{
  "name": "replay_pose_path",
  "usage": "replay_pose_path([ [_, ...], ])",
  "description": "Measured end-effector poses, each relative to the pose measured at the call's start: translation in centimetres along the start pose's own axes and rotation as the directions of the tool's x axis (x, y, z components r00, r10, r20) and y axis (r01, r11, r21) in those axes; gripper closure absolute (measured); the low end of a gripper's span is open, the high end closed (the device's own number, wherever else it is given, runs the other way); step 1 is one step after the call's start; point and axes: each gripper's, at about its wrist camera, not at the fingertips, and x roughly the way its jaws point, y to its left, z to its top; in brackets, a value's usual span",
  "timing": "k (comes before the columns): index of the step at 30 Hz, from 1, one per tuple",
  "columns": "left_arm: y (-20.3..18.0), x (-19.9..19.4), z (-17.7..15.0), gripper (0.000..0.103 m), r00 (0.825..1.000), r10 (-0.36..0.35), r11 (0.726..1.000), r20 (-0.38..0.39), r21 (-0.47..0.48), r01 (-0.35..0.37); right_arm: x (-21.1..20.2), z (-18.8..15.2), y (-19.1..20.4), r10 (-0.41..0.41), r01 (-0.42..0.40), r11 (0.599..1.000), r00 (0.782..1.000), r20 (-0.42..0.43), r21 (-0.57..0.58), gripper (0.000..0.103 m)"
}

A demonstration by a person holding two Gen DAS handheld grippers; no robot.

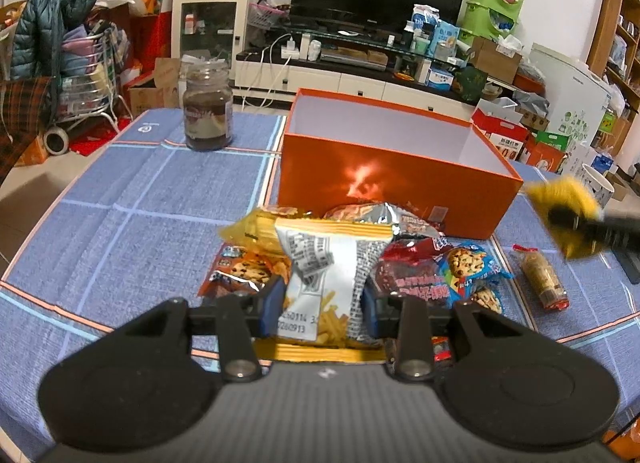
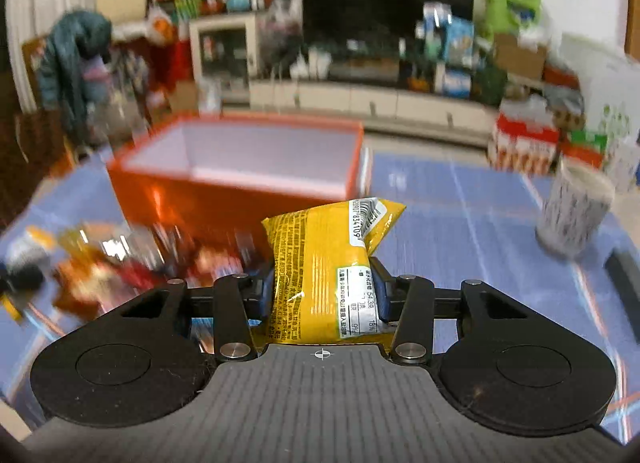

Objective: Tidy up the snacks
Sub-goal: 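Carry the yellow bag over the orange box and release it inside, then move right gripper to the clear biscuit packet and grasp it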

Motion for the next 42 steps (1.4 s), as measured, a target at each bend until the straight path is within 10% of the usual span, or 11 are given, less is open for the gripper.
replay_pose_path([
  [36, 1.4, 2.1, 0.2, 0.068, 0.986, 0.16, 0.986, -0.034, 0.04, -0.159, 15.9, 10.4, 5.6, -0.09, 0.082, 0.995, 0.988, -0.128, -0.064, 0.073],
  [42, 1.4, 2.5, 0.2, 0.068, 0.987, 0.156, 0.987, -0.047, 0.043, -0.154, 16.0, 11.0, 5.7, -0.088, 0.082, 0.995, 0.989, -0.117, -0.054, 0.057],
])
